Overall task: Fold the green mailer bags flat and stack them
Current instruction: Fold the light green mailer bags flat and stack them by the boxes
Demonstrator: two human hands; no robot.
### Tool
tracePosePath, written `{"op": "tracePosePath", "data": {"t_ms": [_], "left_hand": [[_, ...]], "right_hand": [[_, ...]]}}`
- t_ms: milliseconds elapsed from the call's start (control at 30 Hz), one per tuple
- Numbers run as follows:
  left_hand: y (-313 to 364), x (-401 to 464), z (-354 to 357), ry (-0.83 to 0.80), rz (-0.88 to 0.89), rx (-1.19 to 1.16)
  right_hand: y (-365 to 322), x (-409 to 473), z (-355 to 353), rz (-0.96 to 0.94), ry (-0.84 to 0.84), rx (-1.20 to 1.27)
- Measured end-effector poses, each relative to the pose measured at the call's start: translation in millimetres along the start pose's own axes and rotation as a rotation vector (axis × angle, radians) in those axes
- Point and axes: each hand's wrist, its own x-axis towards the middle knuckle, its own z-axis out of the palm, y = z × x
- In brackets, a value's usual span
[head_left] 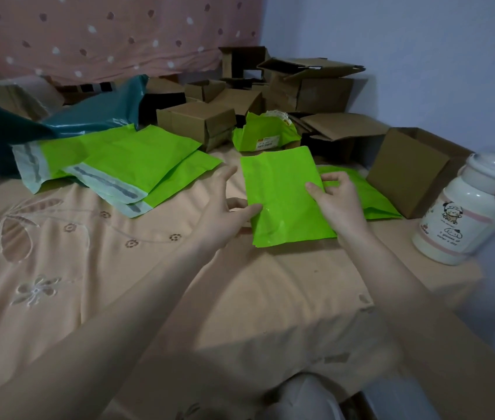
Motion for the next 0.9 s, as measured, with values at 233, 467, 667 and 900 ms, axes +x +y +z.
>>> {"op": "tracePosePath", "data": {"t_ms": [233, 467, 667, 900], "left_hand": [[0.6, 26.4, 34.6, -0.02, 0.001, -0.036], [-2.5, 65.5, 86.4, -0.032, -0.019, -0.025], [-5.9, 101.2, 125.6, -0.038, 0.025, 0.086], [-12.6, 121.5, 147.9, -0.015, 0.145, 0.337]], "right_hand": [[10.9, 1.2, -28.3, -0.27, 0.158, -0.57], [19.5, 10.8, -45.9, -0.271, 0.057, -0.722], [36.8, 31.6, -61.4, -0.155, 0.013, -0.729], [49.9, 55.1, -65.7, -0.079, 0.013, -0.816]]}}
